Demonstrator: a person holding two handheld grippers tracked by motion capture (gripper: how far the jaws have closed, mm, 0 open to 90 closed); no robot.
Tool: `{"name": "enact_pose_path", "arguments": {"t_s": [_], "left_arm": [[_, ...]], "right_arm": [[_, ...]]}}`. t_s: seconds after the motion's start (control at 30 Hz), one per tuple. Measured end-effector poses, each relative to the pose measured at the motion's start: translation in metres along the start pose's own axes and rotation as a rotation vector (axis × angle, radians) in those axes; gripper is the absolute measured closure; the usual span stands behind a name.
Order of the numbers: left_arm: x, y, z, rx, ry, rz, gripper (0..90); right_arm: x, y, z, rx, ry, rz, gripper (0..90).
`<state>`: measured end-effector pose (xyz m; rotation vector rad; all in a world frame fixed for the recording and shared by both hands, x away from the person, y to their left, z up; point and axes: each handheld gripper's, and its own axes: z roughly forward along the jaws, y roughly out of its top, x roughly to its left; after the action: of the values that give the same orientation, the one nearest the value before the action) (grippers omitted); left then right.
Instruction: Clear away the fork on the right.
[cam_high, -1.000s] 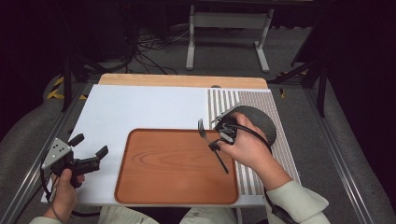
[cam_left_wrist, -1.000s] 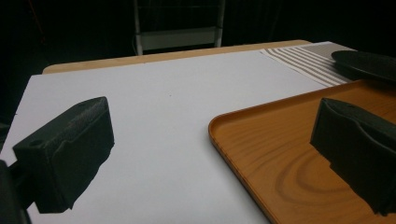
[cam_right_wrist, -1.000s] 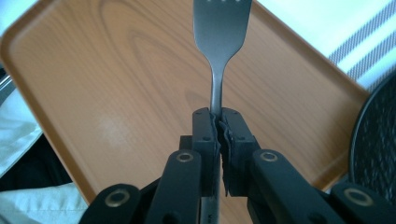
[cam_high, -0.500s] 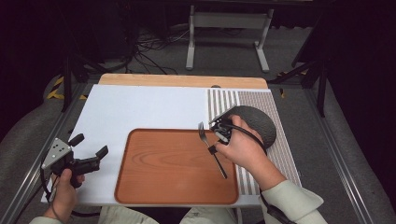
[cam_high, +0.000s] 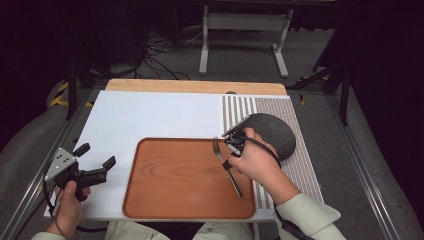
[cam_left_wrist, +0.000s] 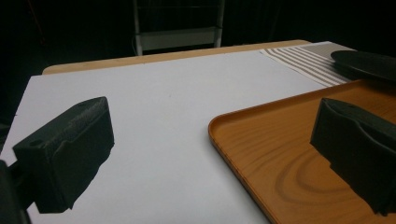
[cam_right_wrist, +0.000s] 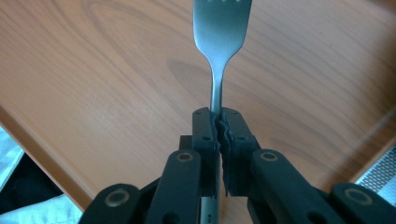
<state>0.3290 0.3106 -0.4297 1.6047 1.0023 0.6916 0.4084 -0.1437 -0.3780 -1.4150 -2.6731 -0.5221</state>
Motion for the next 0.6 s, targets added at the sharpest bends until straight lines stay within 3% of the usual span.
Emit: {"name": "enact_pose_path", "arguments": {"t_s": [0.6], "left_arm": [[0.0, 0.0, 0.0, -0.001, 0.0, 0.0, 0.2]], "right_arm": [[-0.008, -0.003, 0.016, -0.009, 0.018, 0.043, 84.8]]}}
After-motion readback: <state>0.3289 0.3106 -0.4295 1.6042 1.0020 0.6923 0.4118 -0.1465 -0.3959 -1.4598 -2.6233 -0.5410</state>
